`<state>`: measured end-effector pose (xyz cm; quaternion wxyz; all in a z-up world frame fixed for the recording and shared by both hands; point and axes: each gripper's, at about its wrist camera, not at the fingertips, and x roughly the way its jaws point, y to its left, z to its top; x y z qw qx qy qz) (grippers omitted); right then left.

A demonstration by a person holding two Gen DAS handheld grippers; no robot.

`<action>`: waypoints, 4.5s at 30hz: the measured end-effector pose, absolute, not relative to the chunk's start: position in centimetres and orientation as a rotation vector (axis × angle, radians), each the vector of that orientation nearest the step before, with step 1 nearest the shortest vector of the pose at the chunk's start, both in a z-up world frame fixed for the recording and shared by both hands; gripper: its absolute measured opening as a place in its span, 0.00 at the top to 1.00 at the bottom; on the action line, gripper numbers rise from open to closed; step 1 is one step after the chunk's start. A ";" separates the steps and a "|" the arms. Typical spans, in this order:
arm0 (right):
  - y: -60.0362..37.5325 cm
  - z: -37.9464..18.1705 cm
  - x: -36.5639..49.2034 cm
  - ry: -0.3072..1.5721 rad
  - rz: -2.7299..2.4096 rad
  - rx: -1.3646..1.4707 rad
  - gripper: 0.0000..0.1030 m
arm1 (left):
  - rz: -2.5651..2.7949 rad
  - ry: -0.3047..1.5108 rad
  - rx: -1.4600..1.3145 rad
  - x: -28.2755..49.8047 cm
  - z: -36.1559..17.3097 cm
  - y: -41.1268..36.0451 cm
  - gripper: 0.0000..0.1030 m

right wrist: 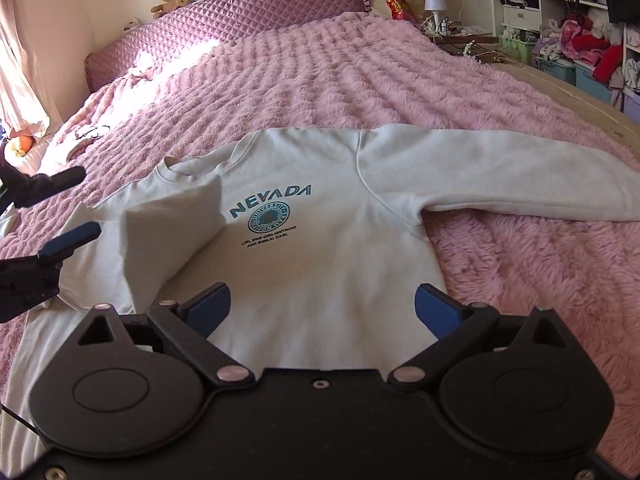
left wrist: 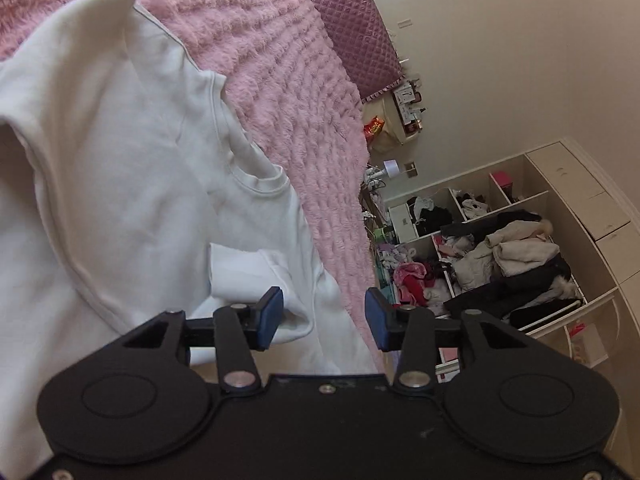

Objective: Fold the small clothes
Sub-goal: 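Carry the cuff across the chest with the left gripper and open, then grasp the other sleeve cuff with the right gripper and lift it, then lay the held sleeve across the chest with the right gripper and open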

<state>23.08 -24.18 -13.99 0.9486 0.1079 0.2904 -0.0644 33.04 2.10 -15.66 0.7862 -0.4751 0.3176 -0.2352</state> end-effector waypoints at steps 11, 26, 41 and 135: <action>-21.3 -15.2 27.4 0.579 0.019 0.280 0.25 | -0.167 0.734 -0.845 31.1 -17.6 15.8 0.56; -13.4 -16.1 30.8 0.590 0.049 -0.378 0.95 | -0.105 0.773 -0.723 30.9 -18.4 15.8 0.56; -21.7 -14.9 27.9 0.559 -0.120 -0.083 0.95 | -0.011 0.649 -0.984 32.0 -20.7 16.4 0.56; -29.7 -18.0 30.8 0.644 -0.179 0.301 0.97 | 0.109 0.760 -0.396 35.7 -19.5 15.2 0.82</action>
